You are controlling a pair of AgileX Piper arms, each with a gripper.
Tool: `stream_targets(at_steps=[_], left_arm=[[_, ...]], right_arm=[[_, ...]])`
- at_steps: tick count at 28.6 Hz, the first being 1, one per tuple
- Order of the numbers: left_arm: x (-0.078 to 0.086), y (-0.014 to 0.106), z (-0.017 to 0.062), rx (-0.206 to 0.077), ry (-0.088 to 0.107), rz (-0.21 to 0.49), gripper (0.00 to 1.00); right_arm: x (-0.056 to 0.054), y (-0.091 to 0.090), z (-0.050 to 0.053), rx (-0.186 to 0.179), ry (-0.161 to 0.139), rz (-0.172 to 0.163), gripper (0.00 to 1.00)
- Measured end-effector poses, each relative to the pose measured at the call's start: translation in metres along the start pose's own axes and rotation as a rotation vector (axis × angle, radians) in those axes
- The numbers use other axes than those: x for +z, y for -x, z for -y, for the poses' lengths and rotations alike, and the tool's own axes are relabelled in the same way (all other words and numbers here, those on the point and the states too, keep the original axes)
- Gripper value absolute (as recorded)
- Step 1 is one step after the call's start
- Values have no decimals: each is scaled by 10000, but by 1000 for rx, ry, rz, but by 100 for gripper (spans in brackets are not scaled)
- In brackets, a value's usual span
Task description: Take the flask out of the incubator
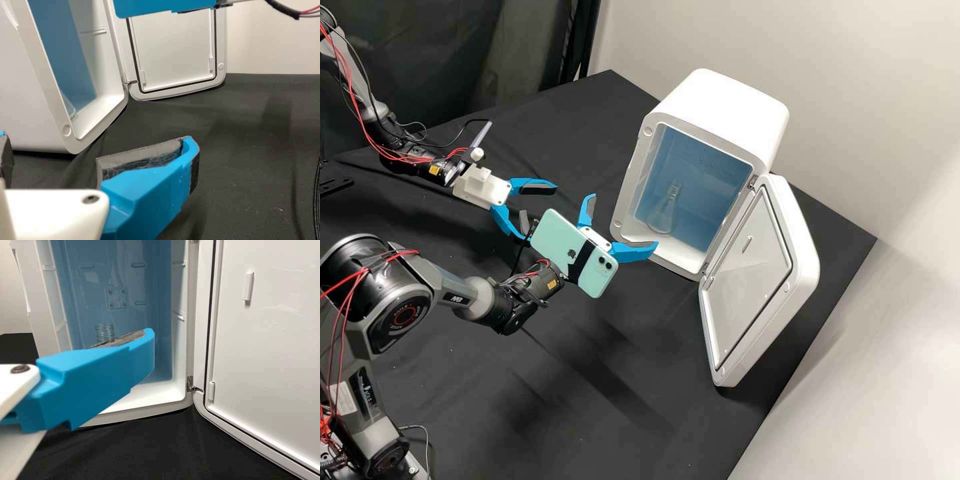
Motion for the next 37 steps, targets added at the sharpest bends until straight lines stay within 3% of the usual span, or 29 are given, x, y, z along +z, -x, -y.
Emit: stream_targets(at_steps=[11, 16, 24, 37], left_arm=[[7, -1, 1, 0, 0, 2, 100], [28, -3, 4, -1, -1, 8, 100], [28, -6, -1, 1, -2, 8, 100], [30, -2, -15, 5, -5, 9, 100]], right_arm=[[-3, 0, -3, 3, 0, -3, 100], [51, -23, -11, 37, -5, -23, 100], [300, -78, 92, 11, -9, 48, 100], [591, -146, 180, -17, -12, 134, 100]])
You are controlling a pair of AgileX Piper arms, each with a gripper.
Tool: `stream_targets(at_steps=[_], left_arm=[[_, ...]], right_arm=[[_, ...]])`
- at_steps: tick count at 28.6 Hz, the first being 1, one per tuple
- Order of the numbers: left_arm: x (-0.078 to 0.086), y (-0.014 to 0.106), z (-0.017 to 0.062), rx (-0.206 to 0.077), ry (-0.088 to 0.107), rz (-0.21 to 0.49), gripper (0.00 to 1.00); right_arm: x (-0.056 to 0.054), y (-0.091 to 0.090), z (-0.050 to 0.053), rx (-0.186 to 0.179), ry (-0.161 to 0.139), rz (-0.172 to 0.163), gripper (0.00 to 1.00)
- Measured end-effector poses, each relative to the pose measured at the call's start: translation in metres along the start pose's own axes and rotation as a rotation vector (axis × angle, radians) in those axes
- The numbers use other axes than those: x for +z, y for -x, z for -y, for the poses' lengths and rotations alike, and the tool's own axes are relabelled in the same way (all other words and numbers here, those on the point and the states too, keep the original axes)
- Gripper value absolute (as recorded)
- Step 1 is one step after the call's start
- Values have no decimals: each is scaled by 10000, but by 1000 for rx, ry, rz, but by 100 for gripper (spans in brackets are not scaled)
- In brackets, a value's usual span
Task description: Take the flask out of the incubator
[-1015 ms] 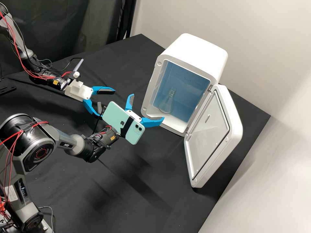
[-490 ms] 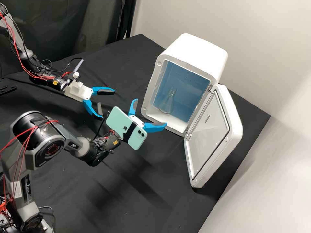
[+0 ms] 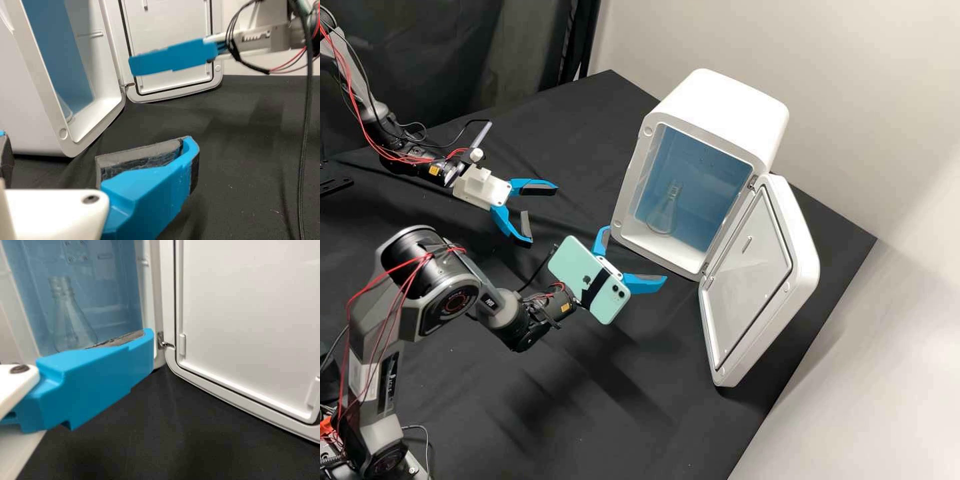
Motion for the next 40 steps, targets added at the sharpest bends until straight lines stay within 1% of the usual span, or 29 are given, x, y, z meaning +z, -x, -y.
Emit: stream_targets(at_steps=[3, 5, 6, 7, 9, 10, 12, 13, 17, 22, 23, 24, 25, 26, 28, 30, 31, 32, 36, 40], left_arm=[[2, 4, -15, 4, -1, 1, 100], [4, 8, -27, 7, -1, 1, 100], [5, 10, -33, 9, -1, 1, 100], [7, 13, -44, 12, -2, 1, 100], [9, 19, -57, 13, -2, 1, 100], [10, 21, -66, 15, -3, 1, 100], [12, 25, -80, 19, -3, 2, 100], [14, 29, -91, 21, -4, 2, 100], [12, 29, -82, 12, -4, 0, 100], [12, 29, -81, 11, -5, -1, 100], [12, 29, -81, 11, -5, -1, 100], [13, 33, -91, 11, -6, -1, 100], [17, 40, -113, 18, -6, 0, 100], [20, 46, -132, 24, -7, 1, 100], [25, 57, -165, 34, -8, 2, 100], [29, 65, -187, 41, -9, 3, 100], [29, 65, -188, 41, -9, 3, 100], [29, 65, -188, 41, -9, 3, 100], [29, 65, -188, 41, -9, 3, 100], [29, 65, -188, 41, -9, 3, 100]], right_arm=[[57, -44, 6, 0, -4, 14, 100], [73, -76, 9, 1, -15, 16, 100], [77, -96, 12, 3, -22, 14, 100], [88, -117, 21, 6, -22, 12, 100], [91, -150, 22, 18, -33, -2, 100], [96, -163, 26, 17, -44, -2, 100], [109, -182, 27, 19, -52, -1, 100], [114, -182, 32, 19, -52, -2, 100], [115, -182, 23, 26, -52, -6, 100], [118, -189, 25, 27, -52, -7, 100], [109, -202, 17, 29, -55, -12, 100], [105, -251, 23, 29, -75, -28, 100], [84, -298, 23, 34, -92, -63, 100], [48, -358, 49, 30, -108, -105, 100], [4, -428, 113, 7, -112, -154, 100], [-34, -444, 168, -23, -101, -179, 100], [-47, -446, 188, -36, -94, -189, 100], [-49, -446, 191, -40, -92, -191, 100], [-50, -446, 190, -38, -92, -193, 100], [-68, -436, 159, -31, -91, -197, 100]])
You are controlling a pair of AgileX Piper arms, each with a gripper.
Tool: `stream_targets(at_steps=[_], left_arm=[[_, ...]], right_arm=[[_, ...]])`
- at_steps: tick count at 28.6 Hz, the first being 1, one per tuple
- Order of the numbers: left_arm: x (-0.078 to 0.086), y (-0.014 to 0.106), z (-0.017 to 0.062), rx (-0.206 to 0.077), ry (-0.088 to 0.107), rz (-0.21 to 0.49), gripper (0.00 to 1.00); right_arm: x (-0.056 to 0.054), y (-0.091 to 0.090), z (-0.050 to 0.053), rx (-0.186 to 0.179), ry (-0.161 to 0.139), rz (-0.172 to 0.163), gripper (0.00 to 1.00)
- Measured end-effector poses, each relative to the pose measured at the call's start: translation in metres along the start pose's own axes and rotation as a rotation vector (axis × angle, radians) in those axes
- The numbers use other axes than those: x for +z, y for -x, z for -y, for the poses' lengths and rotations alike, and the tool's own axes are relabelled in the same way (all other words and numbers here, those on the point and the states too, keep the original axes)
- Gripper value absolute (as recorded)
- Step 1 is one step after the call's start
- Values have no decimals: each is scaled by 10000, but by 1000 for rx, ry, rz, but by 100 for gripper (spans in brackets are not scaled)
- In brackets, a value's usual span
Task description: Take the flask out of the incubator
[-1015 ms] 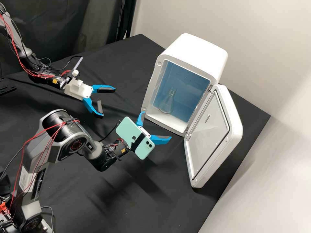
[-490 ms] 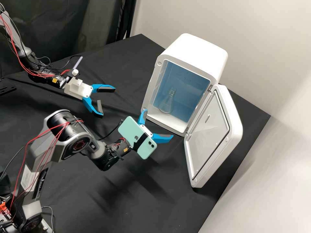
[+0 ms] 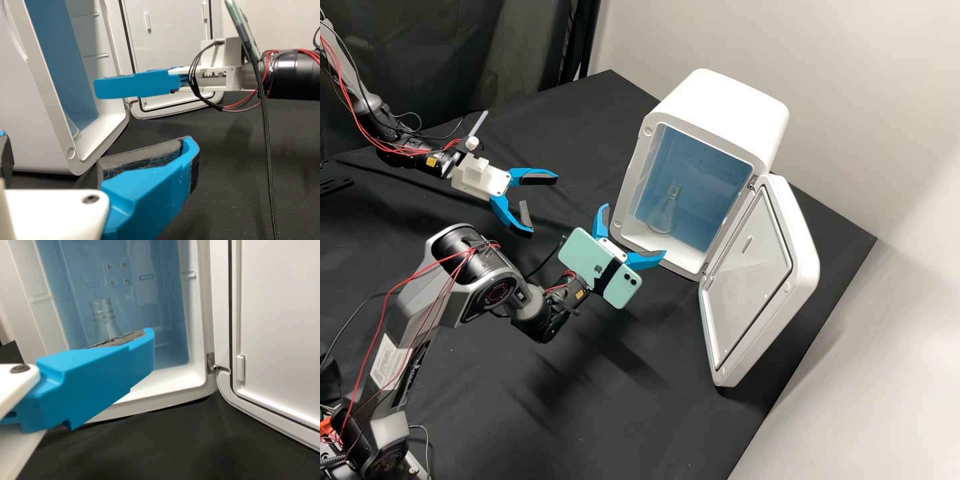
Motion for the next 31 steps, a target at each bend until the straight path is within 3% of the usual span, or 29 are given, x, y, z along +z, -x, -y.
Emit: stream_targets(at_steps=[8, 15, 18, 22, 26, 27, 31], left_arm=[[0, 0, 0, 0, 0, 0, 100], [0, 0, 0, 0, 0, 0, 100], [0, 0, 0, 0, 0, 0, 100], [0, 0, 0, 0, 0, 0, 100], [0, 0, 0, 0, 0, 0, 100], [0, 0, 0, 0, 0, 0, 100], [0, 0, 0, 0, 0, 0, 100]], right_arm=[[46, 87, -133, 41, -3, 31, 100], [137, 126, -247, 106, -18, 81, 100], [139, 100, -268, 118, -10, 96, 100], [131, 15, -188, 97, -12, 89, 100], [142, -49, -41, 47, -5, 102, 100], [141, -61, -10, 35, 13, 105, 100], [132, -151, 167, -20, 156, 104, 100]])
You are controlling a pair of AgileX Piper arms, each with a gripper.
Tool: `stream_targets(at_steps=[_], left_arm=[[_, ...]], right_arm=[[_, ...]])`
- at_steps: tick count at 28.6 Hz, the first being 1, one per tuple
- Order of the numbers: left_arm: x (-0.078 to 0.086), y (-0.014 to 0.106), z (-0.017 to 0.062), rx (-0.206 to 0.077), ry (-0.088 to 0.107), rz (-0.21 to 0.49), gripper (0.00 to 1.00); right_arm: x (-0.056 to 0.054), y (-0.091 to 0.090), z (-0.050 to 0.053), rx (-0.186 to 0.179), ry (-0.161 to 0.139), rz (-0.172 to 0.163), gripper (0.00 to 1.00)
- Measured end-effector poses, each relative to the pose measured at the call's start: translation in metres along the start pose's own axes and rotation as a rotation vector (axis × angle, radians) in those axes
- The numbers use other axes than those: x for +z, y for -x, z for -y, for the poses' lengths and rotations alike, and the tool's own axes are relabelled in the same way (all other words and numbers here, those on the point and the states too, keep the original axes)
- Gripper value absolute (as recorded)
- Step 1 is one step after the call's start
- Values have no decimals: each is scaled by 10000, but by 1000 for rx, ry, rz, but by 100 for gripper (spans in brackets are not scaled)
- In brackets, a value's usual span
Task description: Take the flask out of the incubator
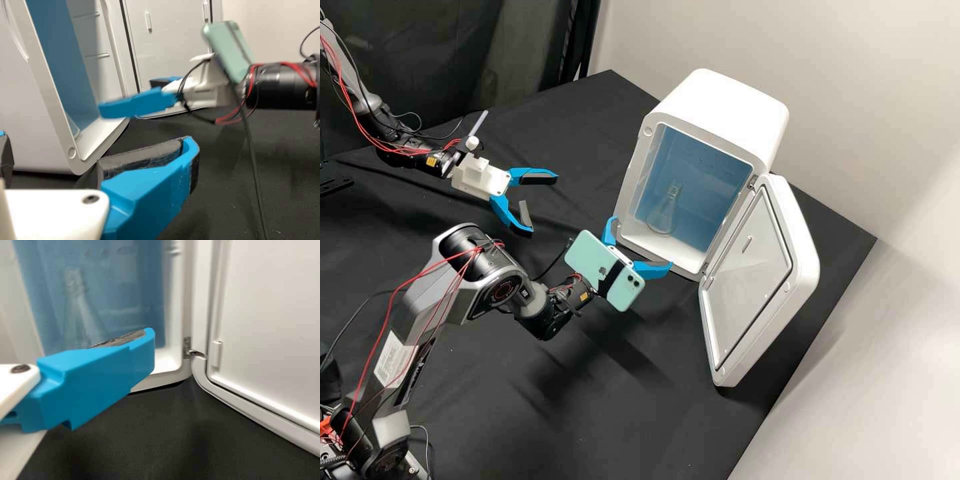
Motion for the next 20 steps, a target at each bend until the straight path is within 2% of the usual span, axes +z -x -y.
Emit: stream_targets(at_steps=[1, 4, 6, 8, 11, 13, 20], left_arm=[[0, 0, 0, 0, 0, 0, 100], [0, 0, 0, 0, 0, 0, 100], [0, 0, 0, 0, 0, 0, 100], [0, 0, 0, 0, 0, 0, 100], [0, 0, 0, 0, 0, 0, 100], [0, 0, 0, 0, 0, 0, 100], [37, -3, 5, -1, -5, 11, 100]], right_arm=[[-7, -18, 39, -8, 35, -4, 100], [11, -69, 118, -27, 89, -3, 100], [32, -81, 135, -42, 96, 13, 100], [56, -97, 140, -40, 108, 31, 100], [86, -97, 131, -27, 165, 58, 100], [111, -95, 107, -19, 189, 69, 100], [241, -81, -15, 11, 190, 109, 100]])
